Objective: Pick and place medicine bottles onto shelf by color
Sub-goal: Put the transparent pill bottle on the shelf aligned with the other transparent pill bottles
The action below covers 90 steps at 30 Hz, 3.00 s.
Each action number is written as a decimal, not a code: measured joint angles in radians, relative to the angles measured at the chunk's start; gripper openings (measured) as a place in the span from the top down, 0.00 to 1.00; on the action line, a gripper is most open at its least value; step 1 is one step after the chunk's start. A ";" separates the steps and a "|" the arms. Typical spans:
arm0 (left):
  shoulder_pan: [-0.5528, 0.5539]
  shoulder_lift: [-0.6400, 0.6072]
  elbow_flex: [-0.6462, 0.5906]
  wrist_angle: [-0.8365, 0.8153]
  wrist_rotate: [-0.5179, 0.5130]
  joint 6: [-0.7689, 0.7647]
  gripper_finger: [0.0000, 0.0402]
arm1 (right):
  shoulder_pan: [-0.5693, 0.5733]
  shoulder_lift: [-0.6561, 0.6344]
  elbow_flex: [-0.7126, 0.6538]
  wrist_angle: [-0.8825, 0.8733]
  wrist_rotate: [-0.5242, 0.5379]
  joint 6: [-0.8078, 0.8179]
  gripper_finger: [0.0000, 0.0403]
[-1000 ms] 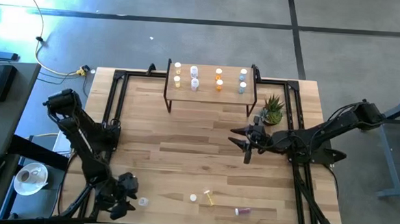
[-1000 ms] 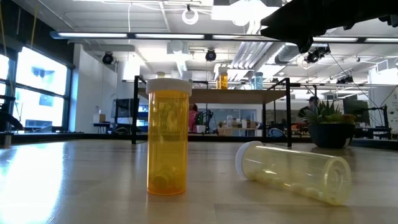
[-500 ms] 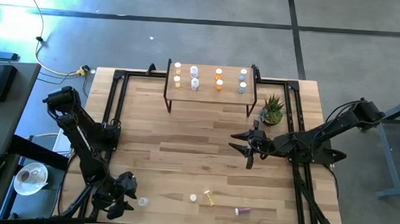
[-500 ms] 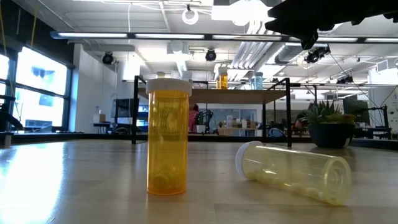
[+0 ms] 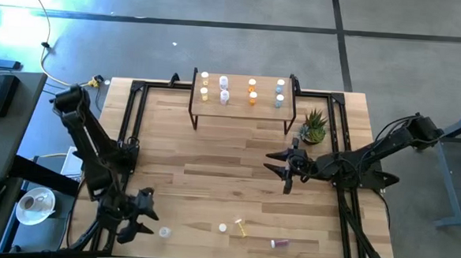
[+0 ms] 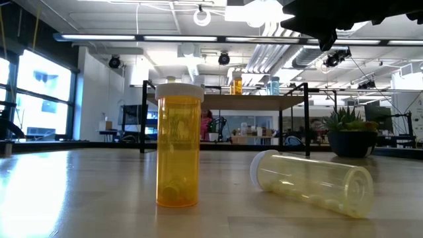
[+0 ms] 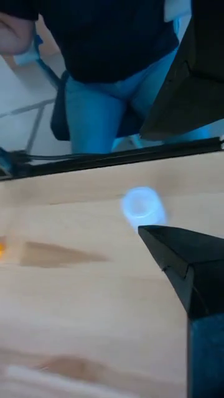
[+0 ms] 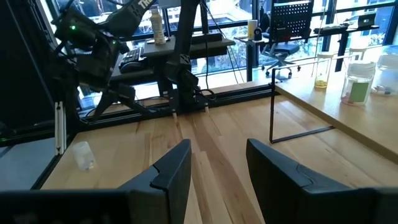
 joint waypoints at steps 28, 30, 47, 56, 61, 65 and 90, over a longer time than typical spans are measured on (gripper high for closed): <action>0.092 -0.061 0.306 -0.425 -0.107 0.568 0.45 | -0.002 0.000 0.000 -0.032 0.074 -0.004 0.64; 0.092 -0.037 0.306 -0.447 -0.105 0.524 0.45 | -0.002 0.000 0.000 -0.032 0.074 -0.002 0.64; 0.062 0.210 0.306 -0.406 0.035 0.231 0.45 | -0.002 0.000 0.000 -0.038 0.071 -0.002 0.64; 0.062 0.238 0.306 -0.330 0.038 0.227 0.45 | -0.002 0.000 0.000 -0.041 0.071 0.010 0.64; 0.064 0.238 0.306 -0.324 0.030 0.229 0.45 | -0.002 0.000 0.000 -0.056 0.071 0.024 0.64; 0.064 0.238 0.306 -0.302 0.039 0.214 0.45 | -0.002 0.000 0.000 -0.057 0.071 0.024 0.64; 0.063 0.378 0.306 -0.226 0.060 0.191 0.45 | -0.002 0.000 0.000 -0.062 0.071 0.024 0.64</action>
